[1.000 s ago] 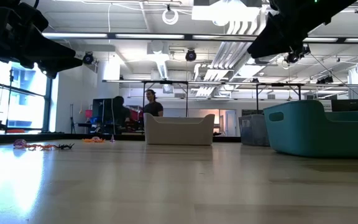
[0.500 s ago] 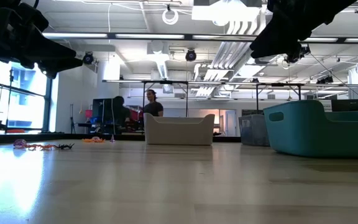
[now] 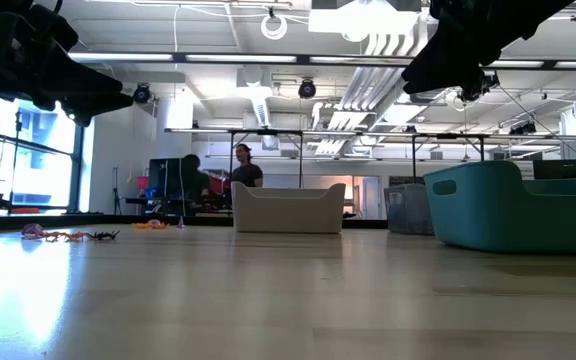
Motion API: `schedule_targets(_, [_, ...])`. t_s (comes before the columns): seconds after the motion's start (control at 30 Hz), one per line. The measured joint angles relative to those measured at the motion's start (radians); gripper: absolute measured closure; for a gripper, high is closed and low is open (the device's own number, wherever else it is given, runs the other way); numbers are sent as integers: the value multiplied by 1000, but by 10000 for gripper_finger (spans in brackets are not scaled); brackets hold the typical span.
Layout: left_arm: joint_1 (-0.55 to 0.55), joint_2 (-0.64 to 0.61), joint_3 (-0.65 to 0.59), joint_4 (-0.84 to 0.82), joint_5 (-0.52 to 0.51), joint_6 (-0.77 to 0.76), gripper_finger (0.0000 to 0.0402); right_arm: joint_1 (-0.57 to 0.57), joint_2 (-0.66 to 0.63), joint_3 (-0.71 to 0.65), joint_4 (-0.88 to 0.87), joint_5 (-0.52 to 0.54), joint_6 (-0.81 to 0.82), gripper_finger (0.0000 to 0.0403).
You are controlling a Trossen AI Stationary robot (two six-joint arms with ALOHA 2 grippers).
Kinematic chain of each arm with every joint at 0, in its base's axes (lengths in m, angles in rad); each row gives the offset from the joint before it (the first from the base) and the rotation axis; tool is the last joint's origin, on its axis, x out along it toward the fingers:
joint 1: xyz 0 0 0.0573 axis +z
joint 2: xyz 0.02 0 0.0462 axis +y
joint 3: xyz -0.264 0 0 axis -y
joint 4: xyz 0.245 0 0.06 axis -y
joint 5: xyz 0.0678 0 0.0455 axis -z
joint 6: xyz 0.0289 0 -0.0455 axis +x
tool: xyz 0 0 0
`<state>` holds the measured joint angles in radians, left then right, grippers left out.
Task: Sort Halloween decoration
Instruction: Put the purple witch hat toy into the white bin
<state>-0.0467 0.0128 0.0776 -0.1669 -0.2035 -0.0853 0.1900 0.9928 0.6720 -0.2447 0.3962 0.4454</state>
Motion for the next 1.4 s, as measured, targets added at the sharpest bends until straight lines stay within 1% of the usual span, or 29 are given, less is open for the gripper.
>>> schedule_targets(0.77, [0, 0, 0, 0, -5, 0, 216, 0, 0, 0, 0, 1, 0, 269])
schedule_targets(1.07, [0, 0, 0, 10, -181, 22, 216, 0, 0, 0, 0, 1, 0, 269])
schedule_targets(1.13, [0, 0, 0, 10, -199, 34, 216, 0, 0, 0, 0, 1, 0, 269])
schedule_targets(1.3, [0, 0, 0, 13, -205, 36, 216, 0, 0, 0, 0, 1, 0, 269])
schedule_targets(1.4, [0, 0, 0, 17, -262, 27, 216, 0, 0, 0, 0, 1, 0, 269])
